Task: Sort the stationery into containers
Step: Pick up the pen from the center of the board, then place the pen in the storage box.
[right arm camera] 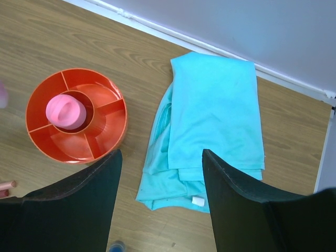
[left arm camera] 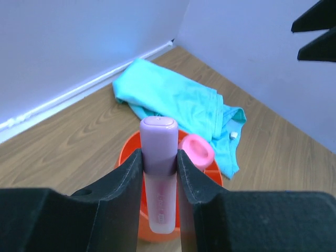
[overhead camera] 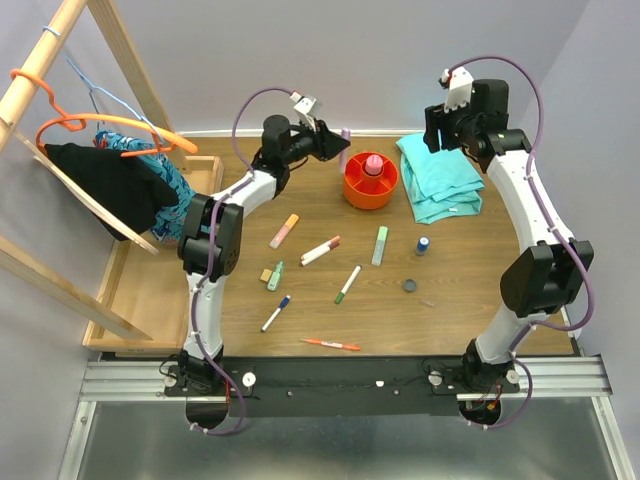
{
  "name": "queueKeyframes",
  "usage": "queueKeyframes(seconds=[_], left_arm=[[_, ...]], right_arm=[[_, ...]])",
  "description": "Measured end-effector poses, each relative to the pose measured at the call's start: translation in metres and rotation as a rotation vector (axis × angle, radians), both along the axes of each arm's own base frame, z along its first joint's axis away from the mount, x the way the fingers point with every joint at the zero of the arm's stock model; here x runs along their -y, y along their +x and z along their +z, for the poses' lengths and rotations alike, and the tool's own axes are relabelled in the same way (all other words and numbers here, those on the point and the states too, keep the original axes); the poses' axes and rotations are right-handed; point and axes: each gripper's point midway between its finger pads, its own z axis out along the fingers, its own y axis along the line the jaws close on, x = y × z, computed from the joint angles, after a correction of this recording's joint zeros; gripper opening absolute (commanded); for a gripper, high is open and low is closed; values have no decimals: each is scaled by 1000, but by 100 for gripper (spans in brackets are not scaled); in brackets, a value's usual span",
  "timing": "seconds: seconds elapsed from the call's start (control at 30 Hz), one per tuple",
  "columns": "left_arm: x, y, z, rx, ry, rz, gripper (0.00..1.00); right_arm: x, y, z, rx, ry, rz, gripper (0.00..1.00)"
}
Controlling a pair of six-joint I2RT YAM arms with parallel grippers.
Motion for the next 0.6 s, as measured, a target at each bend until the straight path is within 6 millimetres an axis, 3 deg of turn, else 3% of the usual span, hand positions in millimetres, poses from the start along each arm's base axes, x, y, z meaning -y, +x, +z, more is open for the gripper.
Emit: queueKeyframes(seconds=[0.17,0.33,0.6], left_arm=[[18,12,5,31,-47,-20,21],[22,14,11,57,-62,-24,21],[25,25,-16,40,-44,-9,21]], right_arm=[[1,-1,-6,-12,-5,-7,70],[2,0,-6,-10,-6,-8,70],[2,1,-6,-9,-5,-8,70]])
